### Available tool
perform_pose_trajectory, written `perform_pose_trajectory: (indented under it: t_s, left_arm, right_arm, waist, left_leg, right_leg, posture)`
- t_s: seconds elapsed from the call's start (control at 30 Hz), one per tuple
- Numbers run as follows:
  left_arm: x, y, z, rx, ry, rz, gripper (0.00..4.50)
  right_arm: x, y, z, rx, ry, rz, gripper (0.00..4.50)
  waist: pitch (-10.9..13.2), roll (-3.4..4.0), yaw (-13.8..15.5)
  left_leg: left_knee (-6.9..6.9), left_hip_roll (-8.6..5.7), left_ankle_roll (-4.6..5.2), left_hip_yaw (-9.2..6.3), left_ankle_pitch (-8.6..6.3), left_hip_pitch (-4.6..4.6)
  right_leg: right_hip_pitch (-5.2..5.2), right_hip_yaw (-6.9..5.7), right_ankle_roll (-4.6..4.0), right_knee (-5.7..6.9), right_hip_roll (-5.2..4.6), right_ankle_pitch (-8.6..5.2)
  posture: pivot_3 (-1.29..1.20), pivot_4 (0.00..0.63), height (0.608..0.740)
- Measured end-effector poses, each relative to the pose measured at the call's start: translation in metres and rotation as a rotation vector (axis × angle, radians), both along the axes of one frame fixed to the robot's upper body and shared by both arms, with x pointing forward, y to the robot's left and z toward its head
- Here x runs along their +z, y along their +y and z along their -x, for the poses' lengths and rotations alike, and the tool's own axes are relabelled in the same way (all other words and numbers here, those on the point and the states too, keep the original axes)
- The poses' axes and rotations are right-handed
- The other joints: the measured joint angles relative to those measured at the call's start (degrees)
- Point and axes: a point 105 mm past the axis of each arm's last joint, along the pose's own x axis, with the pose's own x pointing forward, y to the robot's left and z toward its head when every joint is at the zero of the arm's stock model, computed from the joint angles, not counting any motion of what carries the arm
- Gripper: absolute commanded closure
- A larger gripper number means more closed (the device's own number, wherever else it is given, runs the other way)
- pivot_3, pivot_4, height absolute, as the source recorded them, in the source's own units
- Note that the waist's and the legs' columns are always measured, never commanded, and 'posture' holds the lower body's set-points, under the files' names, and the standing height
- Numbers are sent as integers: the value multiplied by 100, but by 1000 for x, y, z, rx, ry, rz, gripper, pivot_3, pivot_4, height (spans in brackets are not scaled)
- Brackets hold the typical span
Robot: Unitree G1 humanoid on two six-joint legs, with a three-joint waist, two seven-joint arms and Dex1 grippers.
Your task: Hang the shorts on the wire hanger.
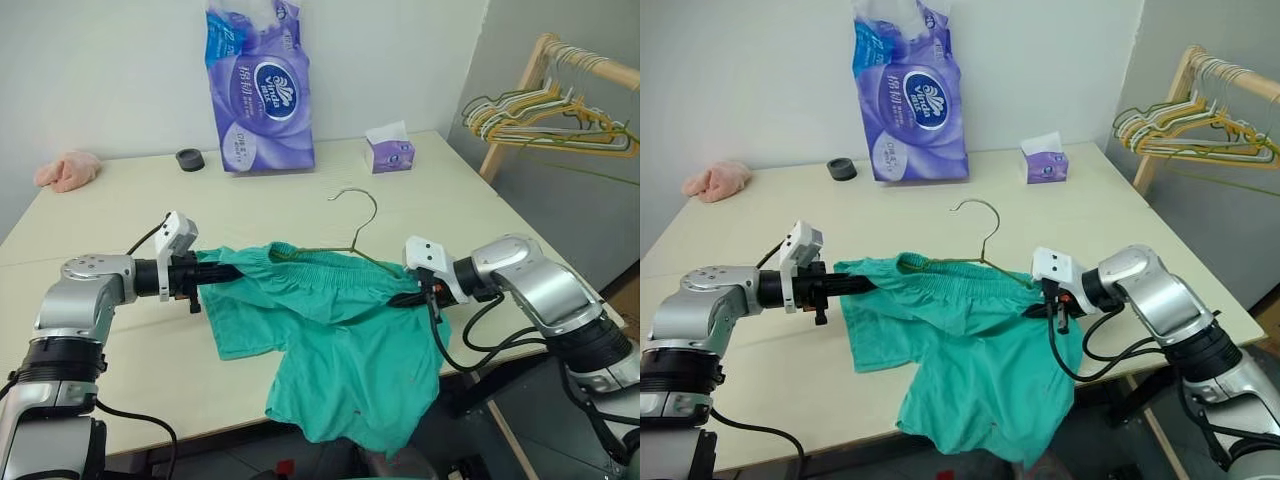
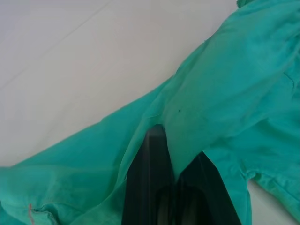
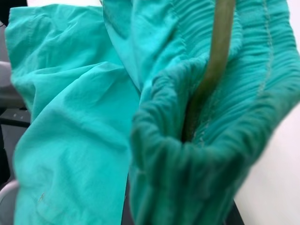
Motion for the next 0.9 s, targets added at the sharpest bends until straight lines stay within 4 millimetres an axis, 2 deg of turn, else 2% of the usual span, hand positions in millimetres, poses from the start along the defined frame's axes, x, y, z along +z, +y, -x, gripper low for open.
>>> perform_pose_trajectory:
  t_s: [0.27,0.37,0.5,0.73,0.83,0.9]
  left_arm:
    - [-1,0,-2,19,-16,-4,4477]
    - [1,-9,-1,-3,-43,-1,4477]
    - [1,-14,1,-1,-69,-22,3638]
    - [-12,1,4,49,-141,-129,1500]
    - [-15,18,-4,112,-246,-239,1500]
    - [-12,37,-13,195,-306,-305,1500]
  right_arm:
    - [5,-4,1,-8,-3,0,4500]
    - [4,0,1,-8,0,-13,4500]
    - [3,3,1,-16,8,-23,4500]
    - [2,4,0,-24,18,-29,4500]
    - [1,5,0,-47,44,-47,4500]
    - [0,3,-1,-82,59,-58,4500]
  waist:
    - [0,0,-2]
    - [0,0,-1]
    - [0,0,0]
    - [0,0,2]
    - [-1,-1,6]
    - [-1,-2,9]
  left_leg:
    - [-1,1,0,0,0,1]
    - [0,2,0,1,0,0]
    - [-1,2,0,0,0,1]
    - [-2,4,0,0,0,2]
    - [0,4,0,-1,0,3]
    - [0,3,1,-1,0,2]
  right_leg:
    - [0,1,0,0,0,0]
    - [0,4,0,0,-2,0]
    - [0,4,0,0,-3,0]
    - [0,4,-1,-1,-7,0]
    - [1,1,-1,0,-9,1]
    - [0,0,-1,0,-9,1]
  posture:
    - [-296,0,740]
    - [-290,0,740]
    - [-290,0,740]
    - [-285,0,740]
    - [-286,0,740]
    - [-295,0,740]
